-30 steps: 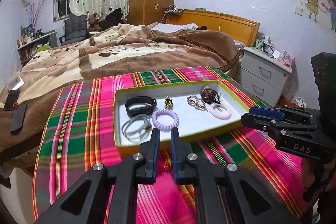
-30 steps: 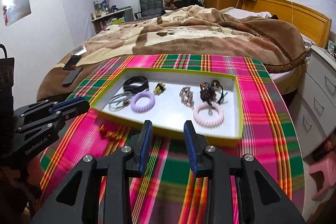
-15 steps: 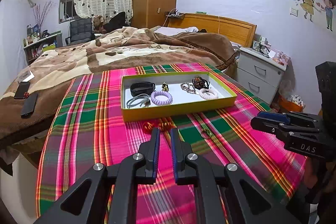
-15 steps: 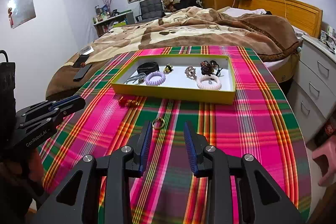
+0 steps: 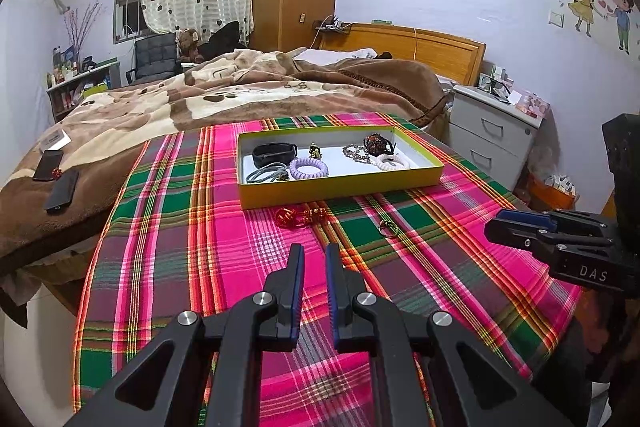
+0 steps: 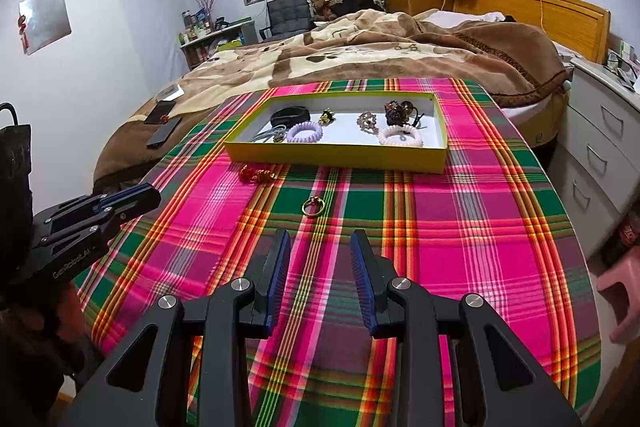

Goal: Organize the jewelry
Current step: 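Withdraw both grippers from the box toward the last jewelry, then reach the left gripper to the red beaded bracelet while the right gripper grasps the gold ring, then grasp the red beaded bracelet with the left gripper while the right gripper holds the gold ring, then carry the red bracelet and gold ring into the yellow box and release both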

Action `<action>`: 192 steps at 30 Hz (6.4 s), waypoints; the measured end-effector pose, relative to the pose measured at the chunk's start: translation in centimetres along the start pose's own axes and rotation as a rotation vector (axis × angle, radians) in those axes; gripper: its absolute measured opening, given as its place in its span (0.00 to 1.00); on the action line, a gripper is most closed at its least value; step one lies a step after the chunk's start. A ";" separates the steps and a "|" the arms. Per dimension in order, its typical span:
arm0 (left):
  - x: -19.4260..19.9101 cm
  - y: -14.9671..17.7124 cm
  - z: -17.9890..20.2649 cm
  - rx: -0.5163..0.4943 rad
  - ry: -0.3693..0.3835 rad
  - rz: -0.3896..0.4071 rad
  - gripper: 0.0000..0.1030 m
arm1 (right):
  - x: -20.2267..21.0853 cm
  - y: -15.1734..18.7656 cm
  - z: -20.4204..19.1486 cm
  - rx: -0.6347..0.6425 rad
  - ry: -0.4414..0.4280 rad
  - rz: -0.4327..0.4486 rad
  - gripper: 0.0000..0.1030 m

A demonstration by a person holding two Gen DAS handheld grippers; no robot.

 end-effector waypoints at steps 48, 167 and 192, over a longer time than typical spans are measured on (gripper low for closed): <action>-8.0 -2.6 -4.5 0.041 0.031 -0.107 0.18 | -11.3 -1.7 -3.0 0.164 0.077 -0.202 0.21; -10.8 -10.2 -0.7 -0.110 0.161 -0.051 0.15 | -8.3 -9.2 2.4 0.065 0.039 -0.029 0.22; -19.4 -8.7 -3.0 -0.117 0.140 -0.200 0.15 | -17.2 -9.7 3.1 0.070 0.031 -0.174 0.23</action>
Point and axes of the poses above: each gripper's, at about its wrist camera, not at the fingertips, and x roughly against the way its jaws point, z to its right, y to its underside, the point moved 3 cm from there along -x, roughly the way its jaws point, and after that the axes turned 4 degrees about y, right-handed, at the moved point
